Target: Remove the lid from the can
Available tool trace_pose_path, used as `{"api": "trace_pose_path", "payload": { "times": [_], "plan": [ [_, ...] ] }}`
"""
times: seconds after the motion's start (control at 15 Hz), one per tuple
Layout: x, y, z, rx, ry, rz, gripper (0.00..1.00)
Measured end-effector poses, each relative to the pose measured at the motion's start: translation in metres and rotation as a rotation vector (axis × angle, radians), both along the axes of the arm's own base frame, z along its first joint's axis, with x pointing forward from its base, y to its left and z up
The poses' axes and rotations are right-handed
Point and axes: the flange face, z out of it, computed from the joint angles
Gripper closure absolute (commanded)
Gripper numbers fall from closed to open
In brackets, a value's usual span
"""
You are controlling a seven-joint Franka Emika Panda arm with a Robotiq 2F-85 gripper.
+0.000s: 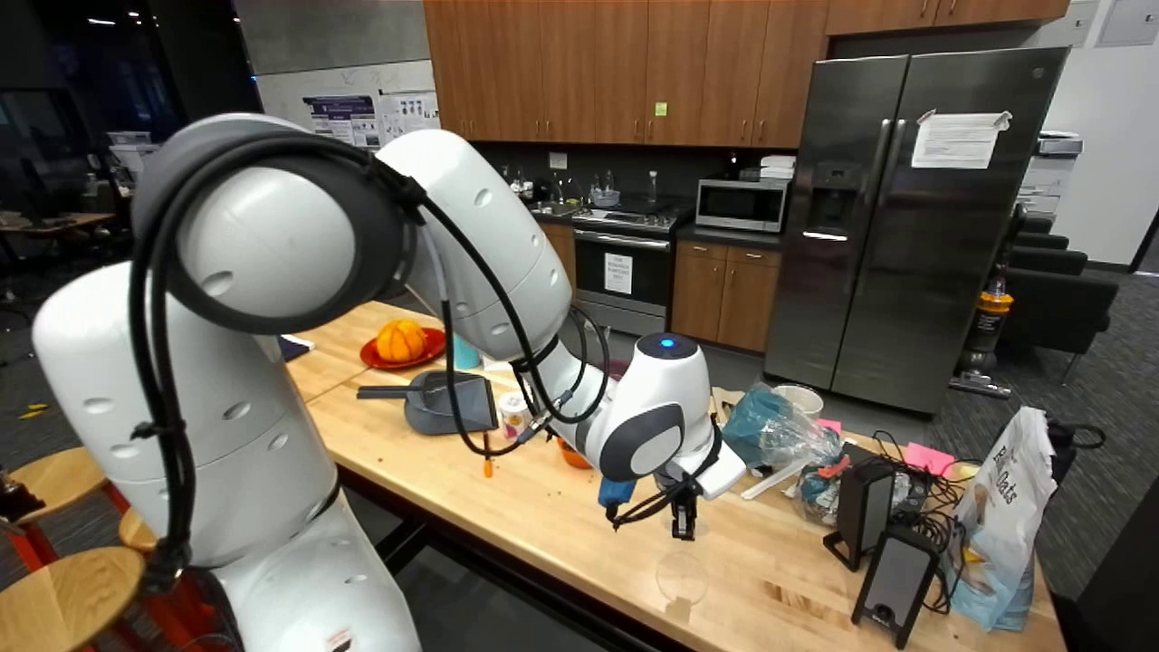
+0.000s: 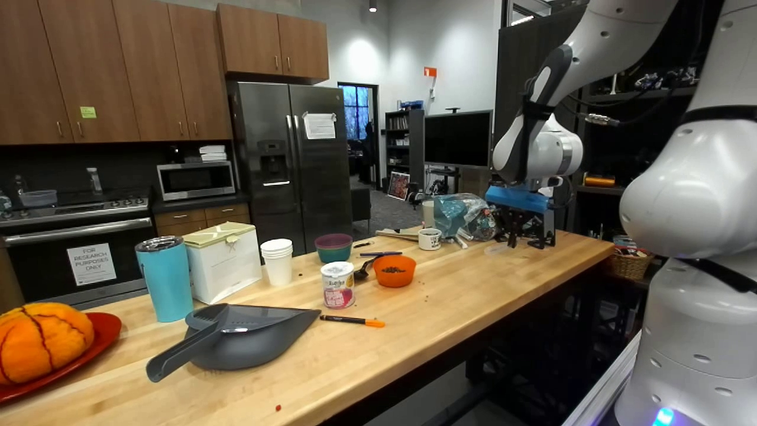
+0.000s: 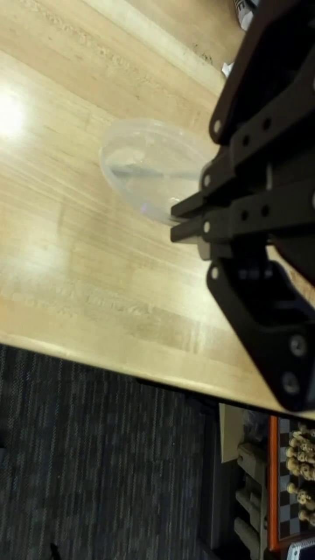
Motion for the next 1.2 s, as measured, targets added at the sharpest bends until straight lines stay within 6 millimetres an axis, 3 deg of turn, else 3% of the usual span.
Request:
{"api": "trace_pose_path", "payload": {
  "times": [0.13,0.47,0.53,0.73,1.2],
  "plan": [
    [0.013,-0.009,-0.003,0.001,-0.009,0.02,0.99],
    [0.024,-0.072,-0.008,-0.006,-0.029,0.056,0.99],
    [0.028,-0.08,-0.008,-0.006,-0.031,0.066,0.7],
    [0.04,-0.091,-0.011,0.001,-0.031,0.12,0.59],
    [0.051,-0.084,-0.013,0.018,0.0,0.294,0.12]
  ]
}}
